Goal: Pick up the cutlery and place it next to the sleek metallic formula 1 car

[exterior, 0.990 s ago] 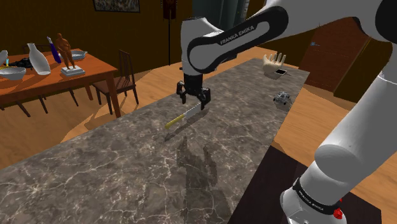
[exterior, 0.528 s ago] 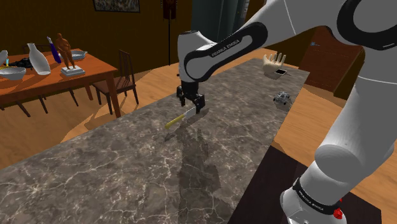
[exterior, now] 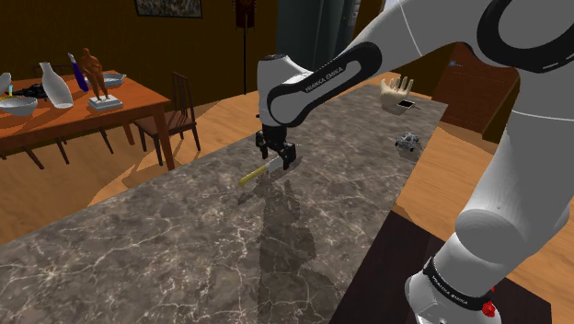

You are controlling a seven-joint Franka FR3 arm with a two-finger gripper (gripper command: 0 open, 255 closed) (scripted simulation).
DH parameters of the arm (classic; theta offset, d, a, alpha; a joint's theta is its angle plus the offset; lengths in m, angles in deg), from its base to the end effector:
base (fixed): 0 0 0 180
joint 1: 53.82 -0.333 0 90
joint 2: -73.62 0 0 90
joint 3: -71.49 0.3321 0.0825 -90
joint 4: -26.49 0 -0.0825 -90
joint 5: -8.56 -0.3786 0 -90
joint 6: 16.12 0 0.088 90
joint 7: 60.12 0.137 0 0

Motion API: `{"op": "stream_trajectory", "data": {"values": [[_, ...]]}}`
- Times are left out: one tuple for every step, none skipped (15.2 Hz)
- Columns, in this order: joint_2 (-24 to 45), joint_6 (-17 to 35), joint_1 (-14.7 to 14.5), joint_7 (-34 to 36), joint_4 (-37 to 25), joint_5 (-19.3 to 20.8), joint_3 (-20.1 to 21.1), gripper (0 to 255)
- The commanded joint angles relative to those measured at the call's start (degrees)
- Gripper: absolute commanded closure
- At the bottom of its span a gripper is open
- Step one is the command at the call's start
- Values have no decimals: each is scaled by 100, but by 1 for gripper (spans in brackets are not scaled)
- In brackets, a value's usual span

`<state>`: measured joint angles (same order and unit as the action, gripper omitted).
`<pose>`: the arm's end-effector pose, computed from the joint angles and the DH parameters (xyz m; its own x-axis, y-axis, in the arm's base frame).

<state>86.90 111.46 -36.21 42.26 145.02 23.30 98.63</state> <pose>0.5682 0.0765 0.3174 0.1041 -0.9896 0.0995 -0.9944 -0.1019 0.0270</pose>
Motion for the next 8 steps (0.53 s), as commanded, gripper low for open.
{"op": "stream_trajectory", "data": {"values": [[1, 2, 0, 1, 0, 1, 0, 0], [1, 2, 0, 1, 0, 1, 0, 0], [1, 2, 0, 1, 0, 1, 0, 0], [1, 2, 0, 1, 0, 1, 0, 255], [1, 2, 0, 1, 0, 1, 0, 255], [1, 2, 0, 1, 0, 1, 0, 255], [1, 2, 0, 1, 0, 1, 0, 255], [1, 2, 0, 1, 0, 1, 0, 255]]}}
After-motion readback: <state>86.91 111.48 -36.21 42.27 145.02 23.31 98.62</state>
